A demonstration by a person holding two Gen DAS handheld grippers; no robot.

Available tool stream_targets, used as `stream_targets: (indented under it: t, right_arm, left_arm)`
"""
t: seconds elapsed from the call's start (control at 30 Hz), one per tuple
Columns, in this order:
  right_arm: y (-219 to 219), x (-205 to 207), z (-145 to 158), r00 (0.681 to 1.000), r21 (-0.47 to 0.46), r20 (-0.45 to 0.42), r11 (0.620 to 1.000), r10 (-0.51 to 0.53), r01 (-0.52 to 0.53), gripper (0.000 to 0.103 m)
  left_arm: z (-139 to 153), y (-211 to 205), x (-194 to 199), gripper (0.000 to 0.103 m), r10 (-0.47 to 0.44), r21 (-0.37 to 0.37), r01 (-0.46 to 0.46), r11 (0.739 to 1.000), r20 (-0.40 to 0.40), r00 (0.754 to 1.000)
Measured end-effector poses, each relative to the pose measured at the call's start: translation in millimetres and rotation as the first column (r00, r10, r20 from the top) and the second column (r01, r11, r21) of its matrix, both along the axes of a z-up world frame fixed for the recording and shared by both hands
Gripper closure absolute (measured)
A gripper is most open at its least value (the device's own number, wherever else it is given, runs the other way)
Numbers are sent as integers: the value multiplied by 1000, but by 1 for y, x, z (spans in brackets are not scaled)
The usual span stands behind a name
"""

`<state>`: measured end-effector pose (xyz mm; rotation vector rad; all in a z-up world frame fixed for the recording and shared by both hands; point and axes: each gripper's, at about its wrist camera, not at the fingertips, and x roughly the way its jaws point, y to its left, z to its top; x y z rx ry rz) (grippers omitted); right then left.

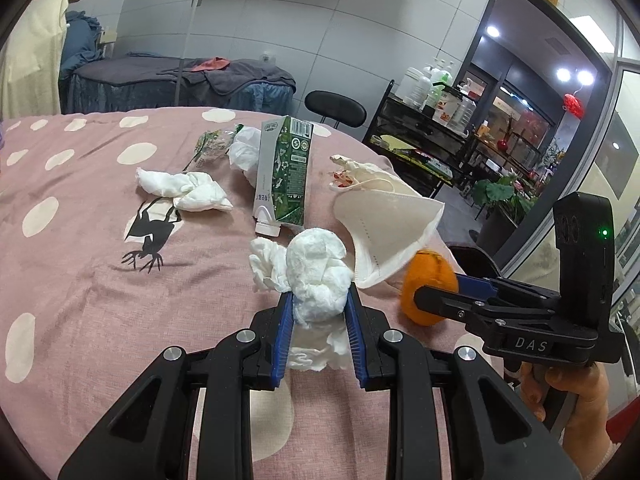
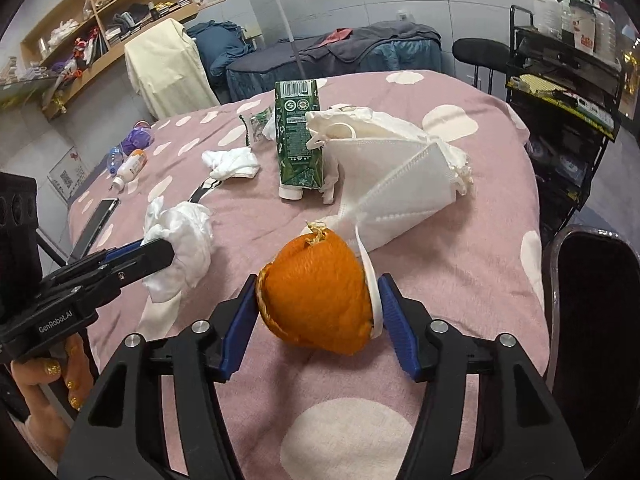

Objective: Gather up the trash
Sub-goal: 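Open the right tool to release the orange peel onto the bed, then grasp the white face mask with the right tool and lift it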

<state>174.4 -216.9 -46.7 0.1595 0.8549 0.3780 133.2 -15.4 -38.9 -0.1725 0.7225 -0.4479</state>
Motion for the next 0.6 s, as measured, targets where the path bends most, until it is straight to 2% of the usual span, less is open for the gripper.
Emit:
stream_targets:
  t: [0.3, 0.47, 0.53, 0.6]
  right_arm:
    - [-2, 6, -2, 1000, -10, 0, 1000, -22, 22, 43]
    - [5, -8, 21, 993, -30, 118, 1000, -5, 9, 36]
    - [12, -9, 26, 990, -63, 134, 998, 34, -25, 36]
    - [15, -4, 26, 990, -86, 141, 996, 25, -13, 36]
  left_arm:
    - [0, 1, 1, 78, 9, 6, -9, 1000, -10, 1000]
    - [-1, 2, 1, 78, 12, 4, -12, 1000, -12, 1000]
    - [-1, 2, 1, 78, 12, 3, -12, 1000, -14, 1000]
    - [-1, 3, 1, 78, 10, 4, -10, 1000, -12, 1000]
